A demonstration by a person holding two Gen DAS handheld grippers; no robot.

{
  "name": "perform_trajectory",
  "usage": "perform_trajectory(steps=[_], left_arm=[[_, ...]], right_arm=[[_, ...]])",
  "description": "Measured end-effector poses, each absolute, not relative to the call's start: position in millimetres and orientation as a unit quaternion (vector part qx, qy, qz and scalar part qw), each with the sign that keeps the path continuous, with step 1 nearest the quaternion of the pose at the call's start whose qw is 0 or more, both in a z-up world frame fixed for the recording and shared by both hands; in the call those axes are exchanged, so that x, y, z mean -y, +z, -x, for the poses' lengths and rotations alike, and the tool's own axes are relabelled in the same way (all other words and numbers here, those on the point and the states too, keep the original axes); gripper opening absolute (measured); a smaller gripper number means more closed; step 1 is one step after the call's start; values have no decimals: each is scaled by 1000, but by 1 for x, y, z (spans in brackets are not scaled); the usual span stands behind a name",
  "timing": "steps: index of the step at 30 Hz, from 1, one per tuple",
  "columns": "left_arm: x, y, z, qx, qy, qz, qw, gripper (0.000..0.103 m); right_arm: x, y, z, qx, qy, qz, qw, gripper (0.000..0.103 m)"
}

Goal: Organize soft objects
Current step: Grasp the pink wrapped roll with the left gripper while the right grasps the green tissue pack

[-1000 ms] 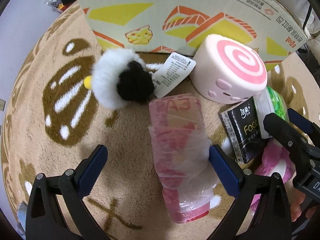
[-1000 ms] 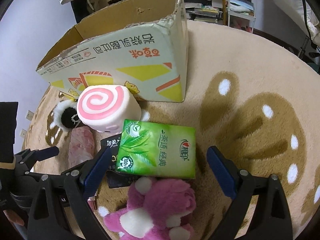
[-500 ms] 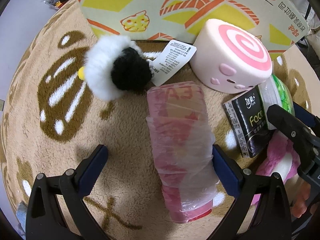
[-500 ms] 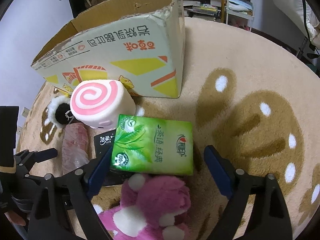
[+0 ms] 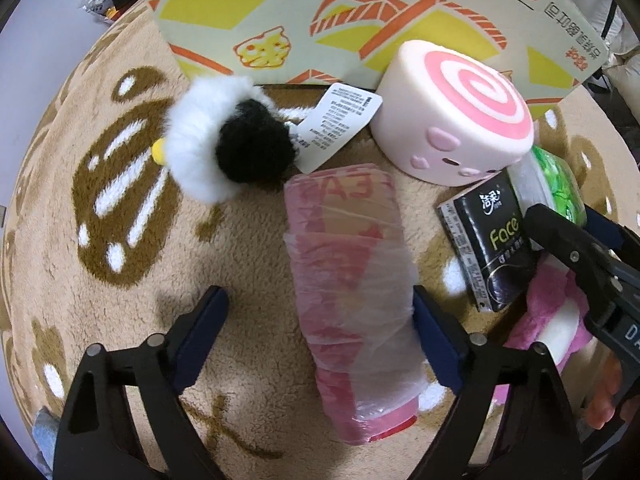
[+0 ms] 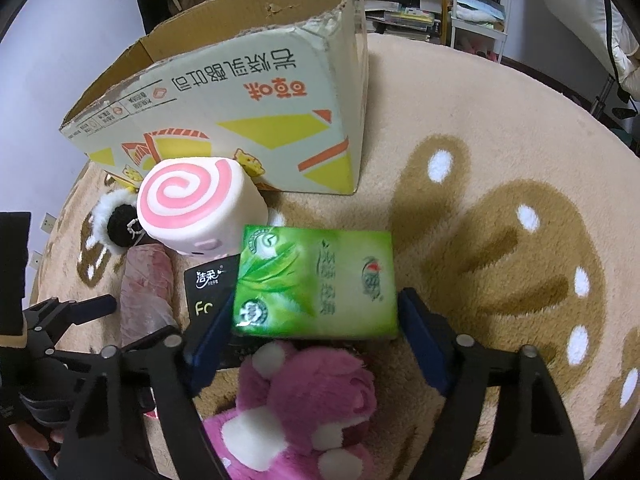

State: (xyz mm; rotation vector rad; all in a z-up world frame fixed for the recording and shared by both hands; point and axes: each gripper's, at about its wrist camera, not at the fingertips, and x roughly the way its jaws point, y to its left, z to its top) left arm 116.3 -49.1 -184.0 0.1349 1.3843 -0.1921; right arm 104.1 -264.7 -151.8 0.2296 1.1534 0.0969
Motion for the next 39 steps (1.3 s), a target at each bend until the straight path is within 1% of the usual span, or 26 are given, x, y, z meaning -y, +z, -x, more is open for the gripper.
perform_trajectory(steps=[1, 2, 3, 4, 6, 7, 9, 10, 14, 25, 31, 32, 34, 36, 39], left_arm=[[50, -183, -116, -636, -92, -61, 764, 83], [51, -182, -115, -635, -96, -61, 764, 79], [52, -181, -115, -634, -98, -61, 764, 76], [53, -180, -114, -633, -99, -62, 765, 73], [54, -178, -113, -630, -100, -64, 767, 64], [55, -177, -113, -630, -100, -63, 768, 61], [57, -175, -111, -628, -100, -61, 769, 51], [57, -173, -111, -628, -100, -59, 770, 49], [52, -169, -110, -629, -99, -50, 770, 46], [34, -160, -111, -629, -101, -39, 770, 44], [28, -152, -107, -624, -101, -43, 774, 41], [26, -150, -107, -621, -102, -45, 776, 40], [23, -144, -103, -615, -105, -44, 780, 33], [20, -138, -100, -609, -109, -42, 784, 23], [17, -132, -97, -603, -113, -42, 789, 17]], right_arm=[[265, -153, -104, -545, 46, -109, 830, 83], [266, -153, -104, -546, 46, -110, 829, 79], [266, -153, -104, -546, 47, -110, 829, 78], [266, -153, -104, -546, 47, -109, 829, 78], [266, -152, -104, -546, 46, -105, 830, 78], [266, -152, -103, -547, 46, -104, 830, 78], [266, -152, -103, -546, 46, -105, 830, 78], [266, -152, -103, -546, 45, -104, 830, 78], [266, -152, -104, -547, 46, -105, 829, 78], [271, -147, -103, -541, 50, -110, 832, 78], [273, -145, -101, -539, 49, -104, 835, 78], [272, -144, -100, -536, 49, -104, 837, 78], [274, -139, -98, -527, 48, -105, 842, 78], [274, -134, -95, -520, 47, -107, 846, 78], [275, -127, -91, -509, 45, -110, 853, 78]])
